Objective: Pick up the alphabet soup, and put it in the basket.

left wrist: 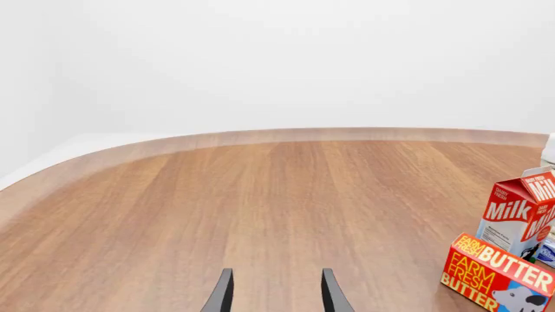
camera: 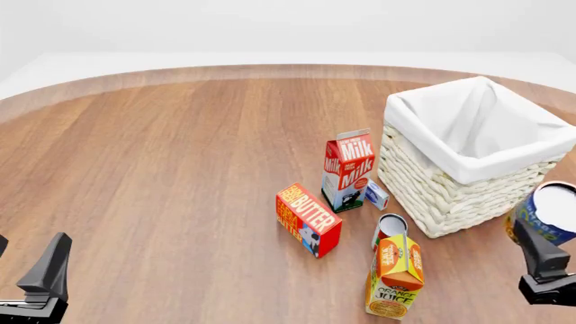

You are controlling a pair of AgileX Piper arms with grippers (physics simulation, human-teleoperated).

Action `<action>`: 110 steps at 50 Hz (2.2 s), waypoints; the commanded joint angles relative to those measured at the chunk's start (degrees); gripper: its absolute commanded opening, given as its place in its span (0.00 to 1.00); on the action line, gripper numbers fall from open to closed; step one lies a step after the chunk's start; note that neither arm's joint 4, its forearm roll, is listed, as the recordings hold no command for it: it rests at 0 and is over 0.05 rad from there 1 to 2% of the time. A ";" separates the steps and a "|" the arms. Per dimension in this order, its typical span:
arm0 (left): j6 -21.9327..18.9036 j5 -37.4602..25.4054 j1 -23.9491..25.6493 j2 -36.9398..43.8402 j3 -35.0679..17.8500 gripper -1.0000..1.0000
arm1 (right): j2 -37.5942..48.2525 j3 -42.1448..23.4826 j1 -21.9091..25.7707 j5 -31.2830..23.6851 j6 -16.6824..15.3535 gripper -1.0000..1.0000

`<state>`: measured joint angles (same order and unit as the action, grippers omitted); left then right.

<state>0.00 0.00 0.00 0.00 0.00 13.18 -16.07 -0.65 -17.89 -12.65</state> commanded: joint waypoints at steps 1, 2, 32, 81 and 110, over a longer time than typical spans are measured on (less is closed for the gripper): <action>0.00 0.00 0.00 0.00 0.00 1.00 | 1.92 -5.47 0.83 -1.08 2.06 0.00; 0.00 0.00 0.00 0.00 0.00 1.00 | 2.11 -5.84 0.93 -1.12 2.16 0.00; 0.00 0.00 0.00 0.00 0.00 1.00 | 8.50 -19.28 2.51 -5.09 1.44 0.00; 0.00 0.00 0.00 0.00 0.00 1.00 | 37.15 -35.38 2.05 3.85 1.80 0.00; 0.00 0.00 0.00 0.00 0.00 1.00 | 48.38 -42.43 -1.69 2.44 1.14 0.00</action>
<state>0.00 0.00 0.00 0.00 0.00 58.48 -55.53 -1.40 -14.80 -12.23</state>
